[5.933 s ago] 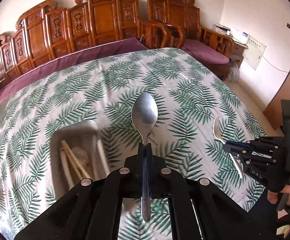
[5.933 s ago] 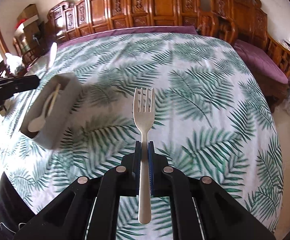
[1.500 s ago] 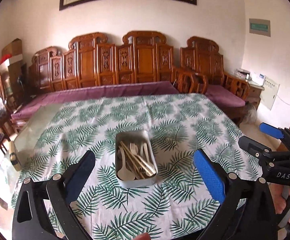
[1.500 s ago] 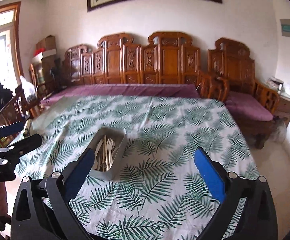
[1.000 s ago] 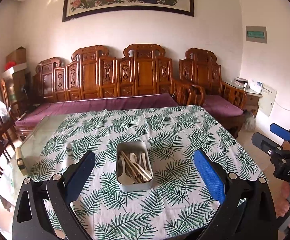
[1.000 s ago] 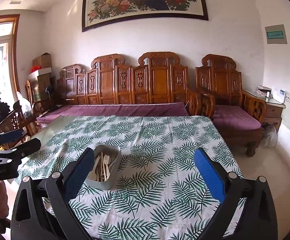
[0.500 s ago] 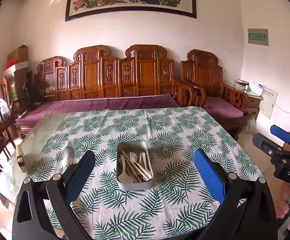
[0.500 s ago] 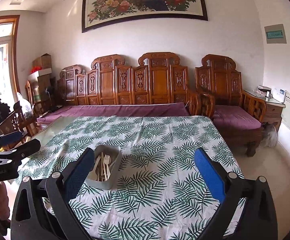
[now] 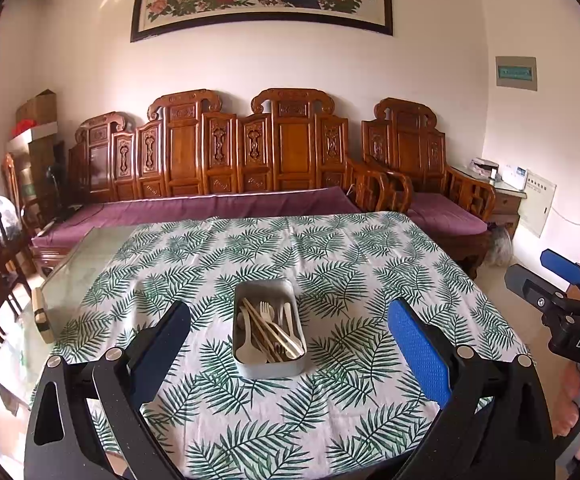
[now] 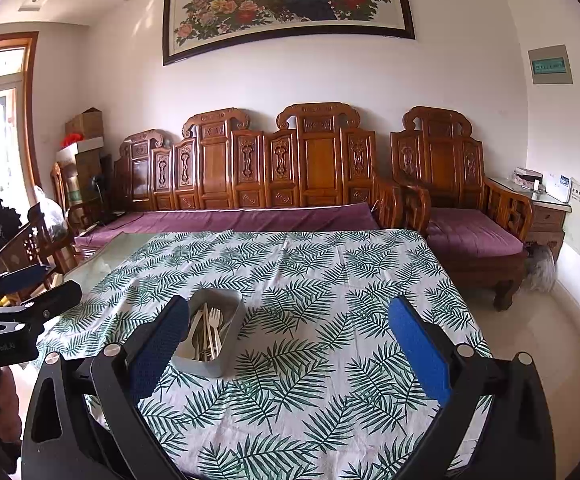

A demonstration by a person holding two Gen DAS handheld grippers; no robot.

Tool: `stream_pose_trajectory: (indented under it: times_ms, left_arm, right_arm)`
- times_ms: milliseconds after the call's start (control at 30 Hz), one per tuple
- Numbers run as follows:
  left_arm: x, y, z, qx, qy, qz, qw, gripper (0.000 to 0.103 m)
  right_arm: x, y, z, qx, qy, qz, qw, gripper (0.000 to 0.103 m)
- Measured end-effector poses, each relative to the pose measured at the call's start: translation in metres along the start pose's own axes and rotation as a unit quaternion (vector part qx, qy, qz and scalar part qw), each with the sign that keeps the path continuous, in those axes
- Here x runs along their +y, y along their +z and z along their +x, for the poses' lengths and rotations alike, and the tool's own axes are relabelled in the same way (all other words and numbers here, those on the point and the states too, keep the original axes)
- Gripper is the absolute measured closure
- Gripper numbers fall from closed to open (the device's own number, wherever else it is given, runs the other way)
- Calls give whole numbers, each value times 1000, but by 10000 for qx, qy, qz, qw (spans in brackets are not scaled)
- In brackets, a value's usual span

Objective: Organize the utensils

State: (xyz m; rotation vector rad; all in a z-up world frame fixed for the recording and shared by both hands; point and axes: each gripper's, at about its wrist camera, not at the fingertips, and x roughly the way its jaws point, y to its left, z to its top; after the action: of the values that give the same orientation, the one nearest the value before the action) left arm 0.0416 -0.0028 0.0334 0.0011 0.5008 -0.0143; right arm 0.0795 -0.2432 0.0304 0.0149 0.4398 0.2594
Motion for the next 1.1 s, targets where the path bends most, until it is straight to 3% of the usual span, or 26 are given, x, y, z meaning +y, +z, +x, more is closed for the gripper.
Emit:
stream_pose_trajectory:
  times_ms: [1100]
  left_arm:
    - [1,0,-4,-55,14,-18,10000,8]
  right_arm:
    - [3,-3,0,11,9,17,10000,3]
